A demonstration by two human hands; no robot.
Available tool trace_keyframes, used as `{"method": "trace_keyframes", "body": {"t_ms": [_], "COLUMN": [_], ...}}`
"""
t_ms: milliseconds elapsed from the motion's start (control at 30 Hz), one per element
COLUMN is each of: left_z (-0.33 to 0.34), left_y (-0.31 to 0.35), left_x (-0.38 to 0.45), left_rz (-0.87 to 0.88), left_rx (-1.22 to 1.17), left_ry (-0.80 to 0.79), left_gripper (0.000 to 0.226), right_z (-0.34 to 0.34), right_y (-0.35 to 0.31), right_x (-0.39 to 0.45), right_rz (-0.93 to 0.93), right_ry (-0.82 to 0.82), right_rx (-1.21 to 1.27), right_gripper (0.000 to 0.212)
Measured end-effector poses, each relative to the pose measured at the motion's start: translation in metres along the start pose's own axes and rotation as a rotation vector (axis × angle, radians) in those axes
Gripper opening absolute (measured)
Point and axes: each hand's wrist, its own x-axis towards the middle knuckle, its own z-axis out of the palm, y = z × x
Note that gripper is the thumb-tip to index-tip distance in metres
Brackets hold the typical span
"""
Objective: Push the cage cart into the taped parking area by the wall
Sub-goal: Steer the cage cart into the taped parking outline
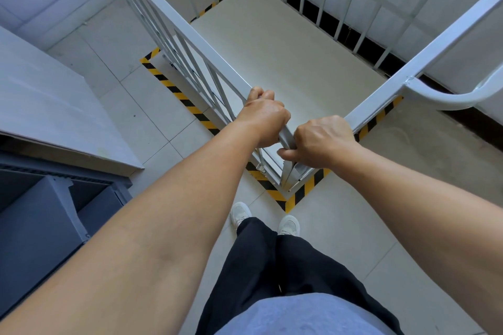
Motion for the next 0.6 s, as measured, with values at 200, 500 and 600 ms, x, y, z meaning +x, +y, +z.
{"method": "trace_keyframes", "body": {"t_ms": [200,500,600], "left_z": [0.006,0.015,0.014], "left_y": [-0.008,-0.046,-0.07], "left_x": [0.0,0.002,-0.002], "left_rz": [0.053,0.082,0.13], "left_rx": [-0.082,-0.089,-0.091], "left_ry": [0.045,0.211,0.216], "left_gripper": [0.019,0.027,0.036], "right_z": [0.0,-0.015,-0.024], "right_y": [-0.004,-0.04,-0.061], "right_x": [0.0,0.018,0.036], "right_rz": [0.055,0.325,0.461], "right_ry": [-0.028,0.005,0.078], "right_rx": [-0.019,0.27,0.405], "right_gripper": [0.061,0.03,0.021]}}
